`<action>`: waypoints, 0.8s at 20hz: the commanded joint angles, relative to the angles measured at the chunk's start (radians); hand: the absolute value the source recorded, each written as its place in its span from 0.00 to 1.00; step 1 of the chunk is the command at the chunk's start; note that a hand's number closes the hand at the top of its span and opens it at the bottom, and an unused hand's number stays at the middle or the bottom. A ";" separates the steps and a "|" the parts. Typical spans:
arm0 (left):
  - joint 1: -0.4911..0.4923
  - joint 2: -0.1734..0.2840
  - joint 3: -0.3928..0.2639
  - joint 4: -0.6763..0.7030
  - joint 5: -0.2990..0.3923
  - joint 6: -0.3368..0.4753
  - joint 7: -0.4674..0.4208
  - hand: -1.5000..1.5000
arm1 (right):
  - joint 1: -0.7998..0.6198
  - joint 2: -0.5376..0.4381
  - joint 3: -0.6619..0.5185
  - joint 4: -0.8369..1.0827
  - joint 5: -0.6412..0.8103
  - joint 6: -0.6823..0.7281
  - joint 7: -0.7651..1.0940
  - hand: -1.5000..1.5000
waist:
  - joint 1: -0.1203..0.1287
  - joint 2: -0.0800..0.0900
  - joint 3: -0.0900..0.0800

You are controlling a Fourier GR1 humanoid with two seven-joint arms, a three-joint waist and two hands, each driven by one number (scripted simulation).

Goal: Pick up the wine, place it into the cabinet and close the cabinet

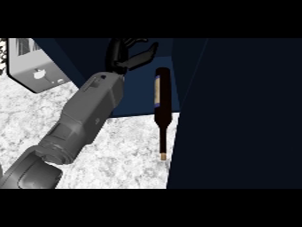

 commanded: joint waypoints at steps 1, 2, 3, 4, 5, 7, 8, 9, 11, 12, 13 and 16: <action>-0.046 -0.032 0.008 -0.002 0.000 -0.017 0.023 0.00 | 0.047 -0.014 -0.003 -0.132 -0.038 0.007 0.029 0.00 | 0.014 -0.006 0.002; -0.019 -0.028 0.005 -0.005 -0.002 -0.053 0.011 0.00 | 0.067 -0.042 -0.028 -0.192 -0.056 0.004 0.078 0.00 | 0.019 -0.008 0.001; -0.021 -0.040 0.005 -0.019 0.002 -0.050 0.032 0.00 | 0.078 -0.027 0.002 -0.186 -0.019 -0.014 0.079 0.00 | 0.033 -0.017 0.001; -0.004 -0.018 0.007 -0.020 -0.001 -0.070 0.021 0.00 | 0.116 -0.054 0.014 -0.226 -0.002 -0.015 0.078 0.00 | 0.030 -0.019 0.001; -0.005 -0.028 0.007 -0.023 -0.005 -0.059 0.008 0.00 | 0.050 -0.044 -0.067 -0.194 -0.073 -0.001 0.098 0.00 | 0.044 -0.012 0.002; -0.012 -0.040 0.010 -0.034 0.005 -0.042 0.038 0.00 | 0.117 -0.074 -0.053 -0.189 -0.059 0.014 0.052 0.00 | 0.038 -0.018 0.003; -0.005 -0.041 -0.007 -0.054 0.026 -0.032 0.028 0.00 | 0.073 -0.036 0.001 -0.206 -0.028 -0.011 0.108 0.00 | 0.030 -0.021 0.001; -0.004 -0.041 -0.013 -0.074 0.014 -0.035 0.056 0.00 | 0.070 -0.047 -0.067 -0.188 -0.063 -0.003 0.100 0.00 | 0.056 -0.024 0.002; 0.037 -0.041 -0.007 -0.079 0.013 -0.062 0.025 0.00 | 0.113 -0.030 0.012 -0.200 0.008 -0.028 0.069 0.00 | 0.051 -0.025 0.001; 0.002 -0.041 -0.021 -0.091 0.028 -0.024 0.080 0.00 | 0.093 -0.045 -0.026 -0.217 -0.027 -0.016 0.090 0.00 | 0.047 -0.026 0.002; 0.041 -0.041 -0.025 -0.110 0.037 -0.057 0.069 0.00 | 0.134 -0.059 -0.030 -0.228 -0.033 -0.021 0.087 0.00 | 0.050 -0.030 0.002; 0.070 -0.042 -0.055 -0.167 0.068 -0.090 0.068 0.00 | 0.114 -0.077 -0.079 -0.236 -0.072 -0.005 0.100 0.00 | 0.048 -0.028 0.002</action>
